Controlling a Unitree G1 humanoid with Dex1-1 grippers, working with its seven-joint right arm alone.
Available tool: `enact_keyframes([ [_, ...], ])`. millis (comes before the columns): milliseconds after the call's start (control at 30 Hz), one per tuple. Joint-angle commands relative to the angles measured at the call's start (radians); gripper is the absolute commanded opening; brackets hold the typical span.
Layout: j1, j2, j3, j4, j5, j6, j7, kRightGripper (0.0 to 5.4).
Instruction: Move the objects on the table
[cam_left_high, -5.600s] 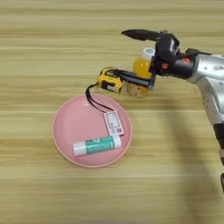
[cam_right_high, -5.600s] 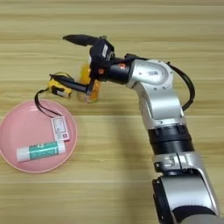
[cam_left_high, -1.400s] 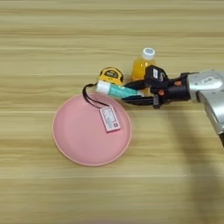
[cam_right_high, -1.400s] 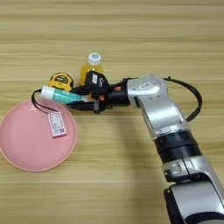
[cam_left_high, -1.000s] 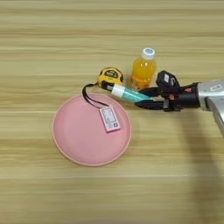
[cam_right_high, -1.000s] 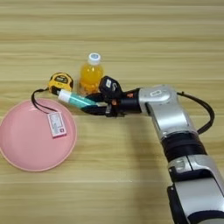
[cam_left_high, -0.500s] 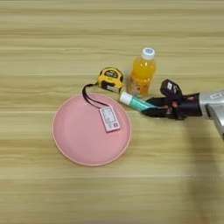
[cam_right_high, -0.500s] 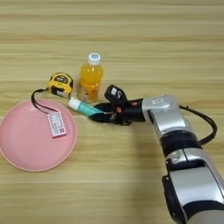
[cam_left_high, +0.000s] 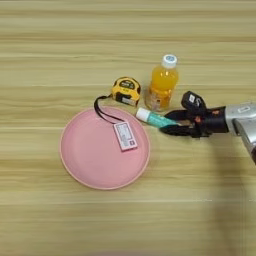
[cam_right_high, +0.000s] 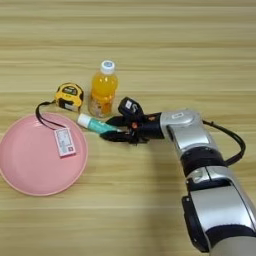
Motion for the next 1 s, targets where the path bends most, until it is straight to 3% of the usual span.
enact_keyframes([
  [33, -0.094, -0.025, -0.019, -0.034, 0.005, -0.03, -0.028, 3.14],
  [600, -0.097, -0.035, -0.033, -0.047, 0.021, -0.025, -0.013, 5.29],
  [1000, -0.103, -0.057, -0.057, -0.042, 0.021, -0.025, -0.004, 5.35],
])
